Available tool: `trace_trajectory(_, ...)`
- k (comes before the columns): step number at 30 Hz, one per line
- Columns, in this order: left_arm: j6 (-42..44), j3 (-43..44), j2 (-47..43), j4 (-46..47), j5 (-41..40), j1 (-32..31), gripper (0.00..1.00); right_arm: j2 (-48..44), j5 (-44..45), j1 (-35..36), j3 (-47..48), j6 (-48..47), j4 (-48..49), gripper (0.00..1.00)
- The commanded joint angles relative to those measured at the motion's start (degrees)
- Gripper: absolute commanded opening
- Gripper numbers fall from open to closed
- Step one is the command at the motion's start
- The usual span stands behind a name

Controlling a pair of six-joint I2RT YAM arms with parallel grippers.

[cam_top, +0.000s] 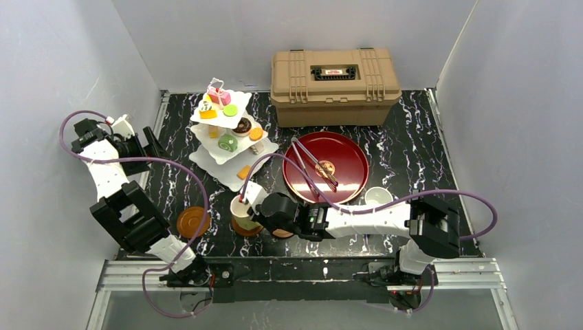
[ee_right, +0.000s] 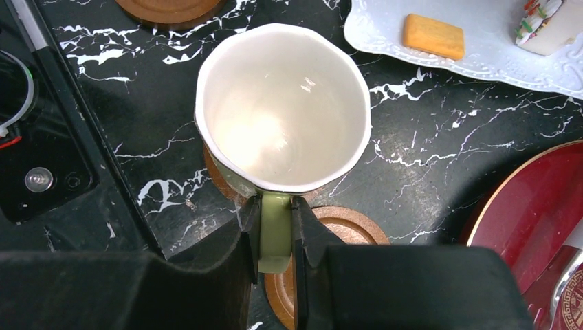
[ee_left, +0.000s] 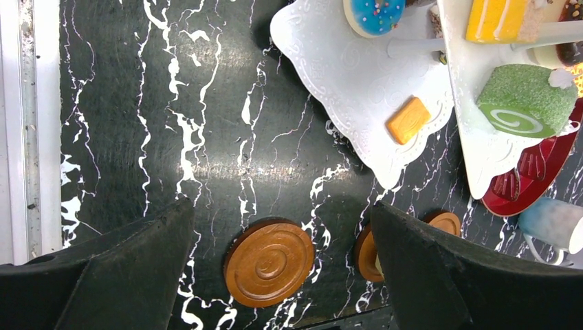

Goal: Serve the afternoon tea
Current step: Place the cup on the coaster.

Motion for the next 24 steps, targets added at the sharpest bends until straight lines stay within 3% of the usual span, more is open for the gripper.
trace_trajectory(1,1.16,-0.44,-2.43,-0.77,1.74,0.27,0.98,-0.86,2.92,0.34,0.22,-1.07,8.43,0.01)
trace_trajectory(5,1.27,-0.41,-2.49,-1.12,2.27,0.25,0.98,-0.53,2.47,0.39,0.2,0.14,7.36,0.02)
trace_trajectory(7,1.47,-0.38,-2.52,-1.31,2.39,0.3,0.98,-1.09,2.4,0.51,-0.1,0.79,6.58,0.19)
trace_trajectory(10,1.85,-0.13,-2.57,-1.57,2.57,0.27,0.98,-2.72,2.45,0.6,-1.0,1.23,5.66,0.35)
trace_trajectory(18,2.65,0.62,-2.92,-2.37,3.01,0.24,0.98,-7.59,4.46,0.61,-0.65,3.03,-0.43,0.96)
trace_trajectory(24,3.49,0.83,-3.35,-2.73,3.09,0.25,0.98,-15.59,10.44,0.53,0.71,8.11,-12.39,0.98)
